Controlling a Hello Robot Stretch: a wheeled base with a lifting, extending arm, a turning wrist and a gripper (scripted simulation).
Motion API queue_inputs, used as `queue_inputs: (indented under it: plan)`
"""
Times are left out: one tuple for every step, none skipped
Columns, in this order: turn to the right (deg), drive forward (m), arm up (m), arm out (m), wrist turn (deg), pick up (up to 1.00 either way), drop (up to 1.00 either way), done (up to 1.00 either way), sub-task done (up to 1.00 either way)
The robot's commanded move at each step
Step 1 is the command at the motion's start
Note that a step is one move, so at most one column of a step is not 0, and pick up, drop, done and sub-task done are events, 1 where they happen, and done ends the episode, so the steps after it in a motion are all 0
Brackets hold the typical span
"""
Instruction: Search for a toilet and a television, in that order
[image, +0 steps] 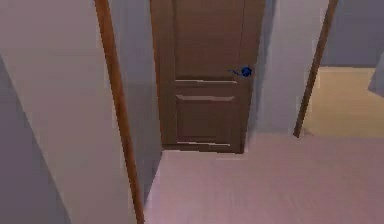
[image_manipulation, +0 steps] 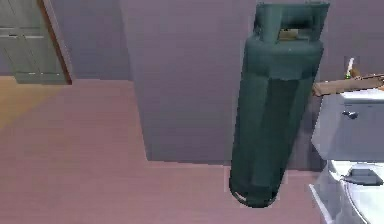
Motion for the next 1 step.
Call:
queue_inputs:
  plan:
    - [0.0, 1.0, 0.0, 0.0, 0.0, 0.0, 0.0, 0.0, 0.0]
